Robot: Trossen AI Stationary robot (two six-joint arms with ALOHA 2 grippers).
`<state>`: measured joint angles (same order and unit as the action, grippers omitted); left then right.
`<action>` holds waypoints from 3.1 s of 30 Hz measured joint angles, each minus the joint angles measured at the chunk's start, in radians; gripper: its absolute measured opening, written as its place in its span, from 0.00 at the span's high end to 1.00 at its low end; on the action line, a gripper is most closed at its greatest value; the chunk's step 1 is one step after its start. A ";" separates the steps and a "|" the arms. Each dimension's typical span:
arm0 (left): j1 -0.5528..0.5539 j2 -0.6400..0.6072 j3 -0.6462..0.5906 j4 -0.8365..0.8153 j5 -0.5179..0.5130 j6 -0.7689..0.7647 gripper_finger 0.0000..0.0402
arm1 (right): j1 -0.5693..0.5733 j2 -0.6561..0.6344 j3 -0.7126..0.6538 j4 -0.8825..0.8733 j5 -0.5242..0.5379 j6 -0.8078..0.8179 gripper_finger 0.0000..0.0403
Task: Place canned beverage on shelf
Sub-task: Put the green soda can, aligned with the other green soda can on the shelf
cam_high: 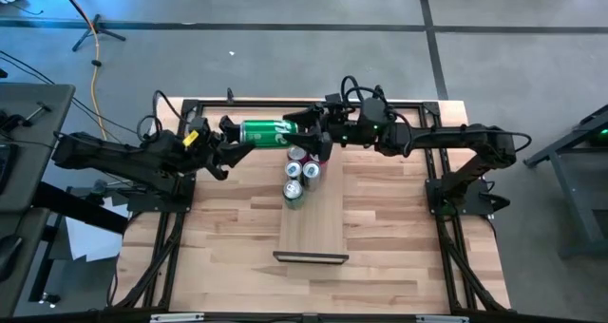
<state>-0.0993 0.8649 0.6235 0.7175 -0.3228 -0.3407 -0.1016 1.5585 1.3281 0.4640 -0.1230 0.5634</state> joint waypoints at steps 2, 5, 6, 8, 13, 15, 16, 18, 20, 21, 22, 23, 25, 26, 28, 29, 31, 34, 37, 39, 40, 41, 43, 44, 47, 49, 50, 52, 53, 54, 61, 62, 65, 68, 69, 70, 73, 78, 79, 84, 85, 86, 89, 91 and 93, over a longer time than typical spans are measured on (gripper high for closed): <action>0.008 0.015 0.000 0.009 0.000 -0.018 0.42 | 0.005 0.000 0.000 -0.005 0.000 0.026 0.02; 0.024 0.035 0.000 0.047 0.001 -0.025 0.42 | 0.012 0.000 0.000 -0.012 0.006 0.029 0.02; 0.028 0.039 0.000 0.057 0.002 -0.027 0.42 | 0.013 0.000 0.000 -0.012 0.007 0.022 0.02; 0.038 0.048 0.000 0.078 0.006 -0.037 0.42 | 0.016 0.000 0.000 -0.009 0.010 0.014 0.02; 0.053 0.068 0.001 0.108 0.034 -0.065 0.42 | 0.017 0.000 0.000 -0.011 0.006 0.042 0.02; 0.053 0.072 0.001 0.108 0.035 -0.077 0.42 | 0.017 0.000 0.000 -0.012 0.007 0.047 0.02; 0.053 0.076 0.001 0.111 0.035 -0.077 0.42 | 0.017 0.000 0.000 -0.012 0.007 0.047 0.02; 0.053 0.081 0.001 0.115 0.036 -0.077 0.42 | 0.017 0.000 0.000 -0.012 0.007 0.047 0.02; 0.053 0.088 0.001 0.124 0.037 -0.078 0.42 | 0.017 0.000 0.000 -0.012 0.007 0.050 0.03; 0.053 0.089 0.002 0.125 0.037 -0.077 0.42 | 0.017 0.000 0.000 -0.012 0.007 0.051 0.04; 0.053 0.089 0.002 0.124 0.037 -0.077 0.42 | 0.017 0.000 0.000 -0.012 0.007 0.053 0.06; 0.053 0.089 0.002 0.125 0.038 -0.077 0.42 | 0.017 0.000 0.000 -0.013 0.009 0.064 0.08; 0.053 0.090 0.002 0.126 0.041 -0.074 0.42 | 0.017 0.000 0.000 -0.013 0.010 0.071 0.14; 0.053 0.090 0.002 0.126 0.043 -0.067 0.42 | 0.017 0.000 0.000 -0.014 0.010 0.072 0.18; 0.052 0.090 0.002 0.127 0.046 -0.052 0.42 | 0.017 0.000 0.000 -0.014 0.010 0.072 0.26; 0.052 0.090 0.002 0.128 0.048 -0.048 0.42 | 0.017 0.000 0.000 -0.013 0.010 0.071 0.29; 0.052 0.090 0.002 0.128 0.047 -0.047 0.41 | 0.017 0.000 0.000 -0.012 0.009 0.069 0.31; 0.052 0.090 0.002 0.125 0.040 -0.046 0.29 | 0.016 0.001 0.000 -0.014 0.010 0.065 0.31; 0.054 0.090 0.002 0.122 0.027 -0.036 0.17 | 0.010 0.002 0.000 -0.019 0.012 0.065 0.31; 0.054 0.081 0.003 0.116 0.024 -0.034 0.12 | 0.005 0.000 0.000 -0.019 0.003 0.064 0.31; 0.054 0.074 0.003 0.115 0.029 -0.027 0.10 | 0.001 -0.004 0.000 -0.026 -0.001 0.062 0.31; 0.054 0.063 0.003 0.107 0.038 -0.018 0.10 | -0.005 -0.011 0.000 -0.035 -0.002 0.058 0.31; 0.054 0.036 0.003 0.068 0.042 -0.011 0.09 | -0.017 -0.033 -0.001 -0.059 -0.007 0.045 0.31; 0.054 0.017 0.003 0.042 0.040 -0.010 0.09 | -0.023 -0.049 -0.001 -0.071 -0.006 0.031 0.31; 0.053 -0.052 0.003 -0.063 0.020 0.000 0.09 | -0.040 -0.111 -0.001 -0.142 0.001 -0.017 0.31; 0.054 -0.102 0.003 -0.142 -0.010 0.011 0.09 | -0.046 -0.157 -0.001 -0.217 0.008 -0.045 0.31; 0.054 -0.125 0.003 -0.172 -0.023 0.012 0.09 | -0.047 -0.181 -0.001 -0.259 0.007 -0.052 0.31; 0.053 -0.168 0.003 -0.228 -0.073 0.013 0.09 | -0.039 -0.224 0.002 -0.355 0.003 -0.067 0.31; 0.054 -0.187 0.003 -0.247 -0.092 0.014 0.09 | -0.028 -0.243 0.011 -0.428 0.003 -0.069 0.31; 0.053 -0.205 0.003 -0.263 -0.117 0.021 0.09 | -0.012 -0.255 0.028 -0.508 0.010 -0.074 0.31; 0.053 -0.259 0.003 -0.283 -0.168 0.093 0.09 | 0.152 -0.188 0.249 -1.053 0.107 -0.109 0.31; 0.053 -0.258 0.003 -0.284 -0.168 0.105 0.09 | 0.170 -0.166 0.286 -1.140 0.113 -0.093 0.31; 0.053 -0.255 0.003 -0.286 -0.168 0.115 0.09 | 0.211 -0.079 0.405 -1.353 0.116 -0.029 0.31; 0.053 -0.249 0.002 -0.294 -0.167 0.110 0.09 | 0.243 0.021 0.516 -1.537 0.122 0.007 0.31; 0.053 -0.246 0.002 -0.296 -0.168 0.110 0.09 | 0.251 0.058 0.553 -1.588 0.122 0.012 0.31; 0.053 -0.245 0.002 -0.300 -0.167 0.110 0.09 | 0.259 0.096 0.590 -1.633 0.122 0.012 0.31; 0.053 -0.243 0.002 -0.314 -0.172 0.112 0.09 | 0.273 0.206 0.694 -1.775 0.121 0.014 0.31; 0.053 -0.243 0.002 -0.368 -0.193 0.117 0.09 | 0.276 0.377 0.792 -1.979 0.139 0.014 0.31; 0.053 -0.243 0.002 -0.376 -0.193 0.117 0.09 | 0.276 0.406 0.793 -2.006 0.141 0.006 0.31; 0.053 -0.243 0.002 -0.389 -0.184 0.118 0.09 | 0.279 0.510 0.785 -2.023 0.130 -0.026 0.31; 0.053 -0.243 0.002 -0.389 -0.184 0.121 0.09 | 0.279 0.526 0.785 -2.019 0.127 -0.031 0.31; 0.053 -0.243 0.002 -0.390 -0.183 0.126 0.09 | 0.280 0.537 0.784 -2.010 0.127 -0.039 0.31; 0.053 -0.243 0.002 -0.395 -0.168 0.126 0.09 | 0.278 0.555 0.784 -1.980 0.130 -0.044 0.31; 0.053 -0.243 0.002 -0.396 -0.151 0.127 0.09 | 0.277 0.563 0.784 -1.958 0.132 -0.034 0.31; 0.053 -0.243 0.002 -0.398 -0.136 0.126 0.09 | 0.276 0.571 0.784 -1.945 0.134 -0.018 0.31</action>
<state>-0.0460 0.6224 0.6250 0.3191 -0.4592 -0.2150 0.1741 2.1295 2.1120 -1.4810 0.0107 0.5454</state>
